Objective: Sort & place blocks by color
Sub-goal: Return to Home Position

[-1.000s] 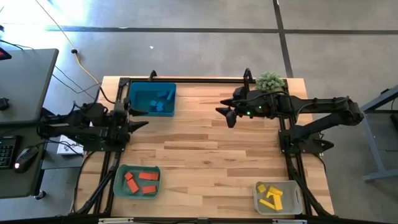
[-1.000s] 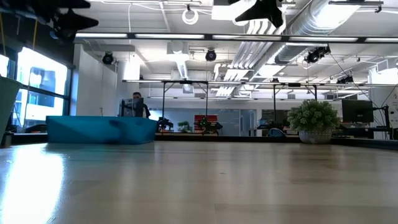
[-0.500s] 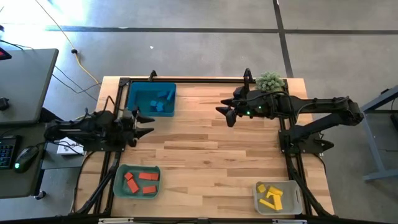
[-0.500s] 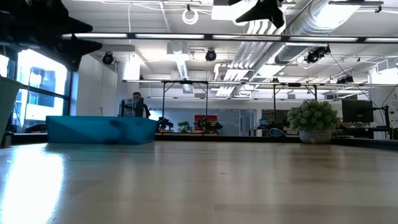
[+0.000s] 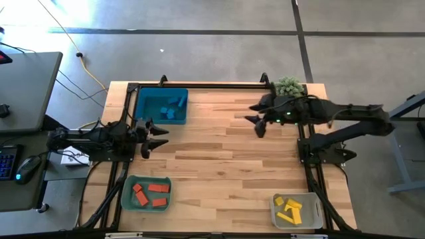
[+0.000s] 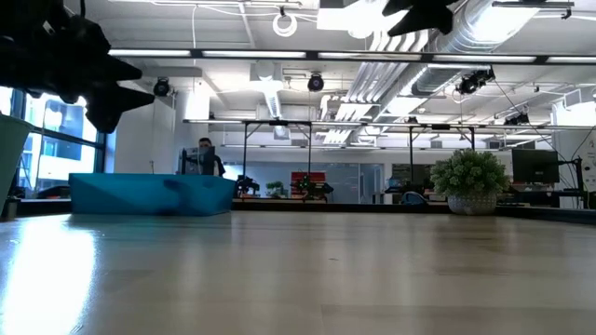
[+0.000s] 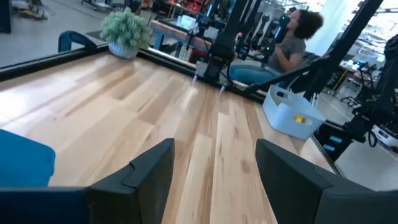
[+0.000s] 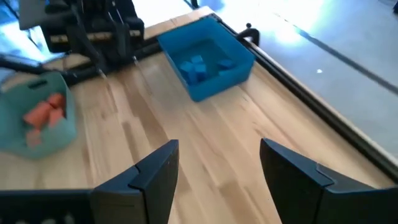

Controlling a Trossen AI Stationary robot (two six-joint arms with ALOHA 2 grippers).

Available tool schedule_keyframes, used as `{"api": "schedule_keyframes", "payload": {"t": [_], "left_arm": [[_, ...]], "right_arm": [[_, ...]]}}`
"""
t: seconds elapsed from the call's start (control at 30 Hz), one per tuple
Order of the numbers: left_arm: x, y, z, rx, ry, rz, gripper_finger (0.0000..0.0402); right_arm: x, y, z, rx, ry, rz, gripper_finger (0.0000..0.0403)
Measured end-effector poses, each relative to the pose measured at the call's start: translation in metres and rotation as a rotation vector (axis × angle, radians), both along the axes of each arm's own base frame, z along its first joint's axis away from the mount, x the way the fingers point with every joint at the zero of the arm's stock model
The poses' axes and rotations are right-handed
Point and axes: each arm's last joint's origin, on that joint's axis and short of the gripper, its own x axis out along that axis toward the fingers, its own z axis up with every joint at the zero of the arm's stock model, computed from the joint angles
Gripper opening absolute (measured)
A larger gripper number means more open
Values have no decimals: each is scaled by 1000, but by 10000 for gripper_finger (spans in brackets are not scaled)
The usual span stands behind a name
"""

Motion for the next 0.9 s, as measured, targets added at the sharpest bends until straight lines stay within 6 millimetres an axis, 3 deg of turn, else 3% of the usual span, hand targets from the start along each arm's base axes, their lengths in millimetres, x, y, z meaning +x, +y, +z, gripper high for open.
{"api": "schedule_keyframes", "payload": {"t": [0.3, 0.47, 0.7, 0.9], "left_arm": [[2, 1, -3, 11, 39, 33, 213], [2, 2, -2, 13, 36, 49, 213], [2, 2, -2, 13, 36, 49, 213], [2, 2, -2, 13, 36, 49, 213]], "right_arm": [[-80, 1, 18, -63, 45, -7, 210], [-109, 7, 21, -80, -38, 32, 210], [-129, 11, -22, -57, -266, 73, 210], [-134, 13, -61, -21, -459, 152, 210]]}}
